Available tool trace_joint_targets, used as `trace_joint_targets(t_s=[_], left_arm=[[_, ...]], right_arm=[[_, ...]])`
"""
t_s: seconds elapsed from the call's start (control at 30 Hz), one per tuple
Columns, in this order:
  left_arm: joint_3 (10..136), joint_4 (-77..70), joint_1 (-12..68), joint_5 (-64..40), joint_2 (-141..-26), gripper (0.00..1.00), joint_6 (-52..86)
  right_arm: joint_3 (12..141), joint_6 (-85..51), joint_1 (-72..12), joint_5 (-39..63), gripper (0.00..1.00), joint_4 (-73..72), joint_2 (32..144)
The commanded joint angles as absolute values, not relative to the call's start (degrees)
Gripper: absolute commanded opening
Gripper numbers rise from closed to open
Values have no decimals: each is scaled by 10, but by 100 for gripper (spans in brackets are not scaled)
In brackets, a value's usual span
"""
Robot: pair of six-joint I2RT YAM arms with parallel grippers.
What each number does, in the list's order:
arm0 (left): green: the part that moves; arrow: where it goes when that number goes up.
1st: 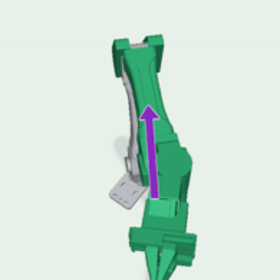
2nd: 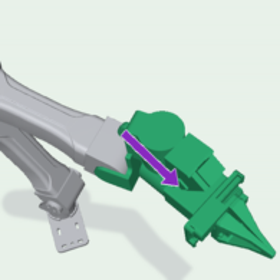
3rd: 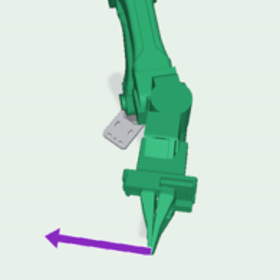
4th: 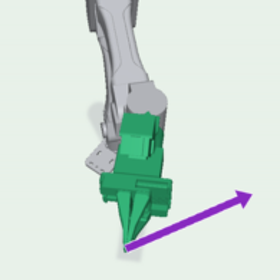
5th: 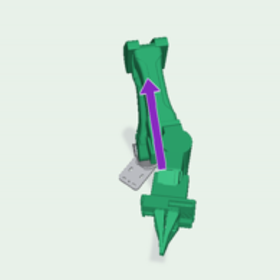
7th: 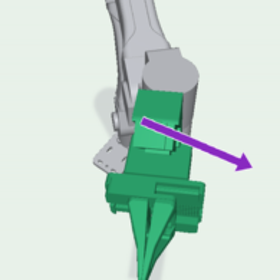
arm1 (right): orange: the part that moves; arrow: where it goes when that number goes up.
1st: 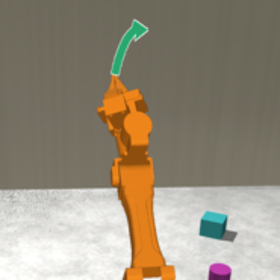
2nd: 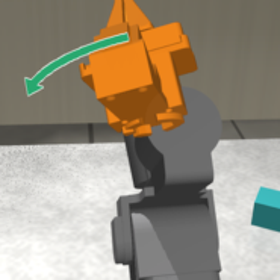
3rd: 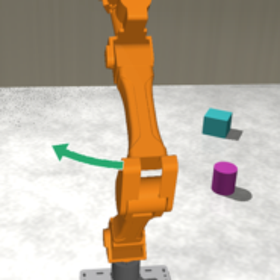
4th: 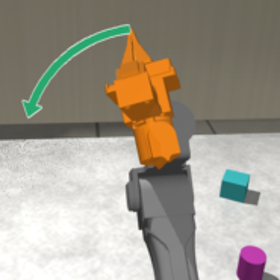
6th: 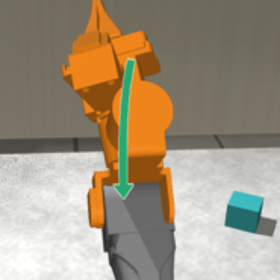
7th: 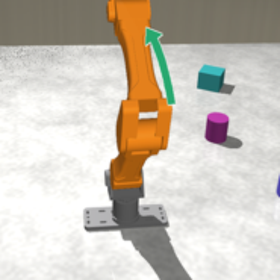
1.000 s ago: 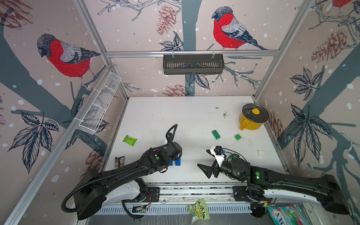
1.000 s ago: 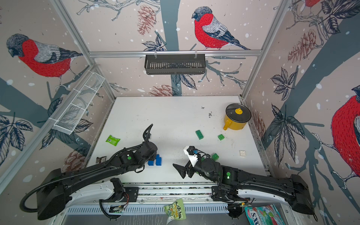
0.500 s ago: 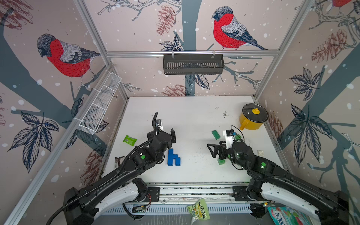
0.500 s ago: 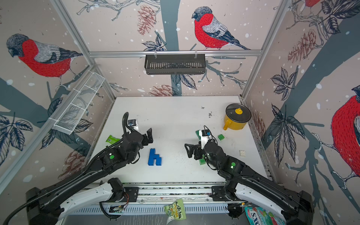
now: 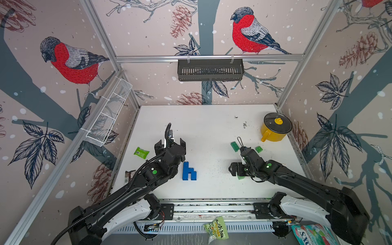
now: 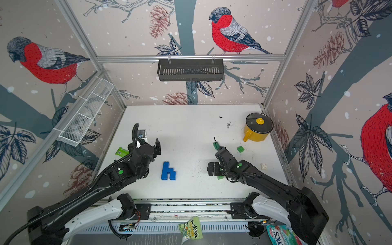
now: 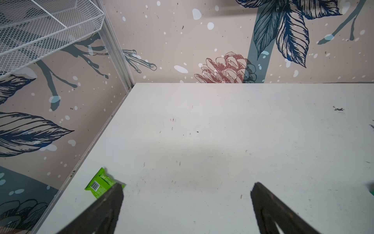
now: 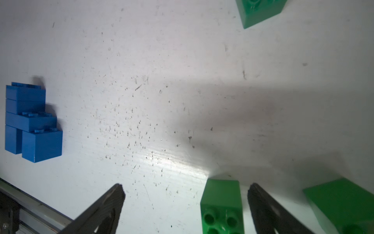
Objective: Assemble the letter h with lego
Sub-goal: Move the lego brick at the center of the board.
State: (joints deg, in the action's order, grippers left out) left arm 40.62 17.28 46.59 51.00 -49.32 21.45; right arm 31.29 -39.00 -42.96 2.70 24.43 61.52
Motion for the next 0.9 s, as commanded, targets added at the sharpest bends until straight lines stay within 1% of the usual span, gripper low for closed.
trace_joint_targets(t_s=[0.0, 0.1, 0.2, 0.23, 0.37, 0.5, 0.87], left_arm=[[407, 184, 444, 476, -501, 98, 221], [427, 200, 409, 427, -512, 98, 236], [447, 209, 367, 333, -518, 98, 228], [451, 212, 363, 322, -521, 98, 228], [435, 203, 363, 326, -518, 98, 225], [427, 202, 363, 326, -502, 98, 220], [429, 205, 363, 320, -511, 98, 213]], right_arm=[[324, -411, -452, -42, 97, 276, 629], [330, -433, -477, -86, 94, 291, 643], [338, -453, -496, -118, 90, 310, 652], [339, -456, -500, -121, 89, 314, 654], [343, -461, -507, -120, 83, 323, 664], [345, -465, -509, -119, 69, 330, 665], [337, -482, -518, -126, 54, 335, 671]])
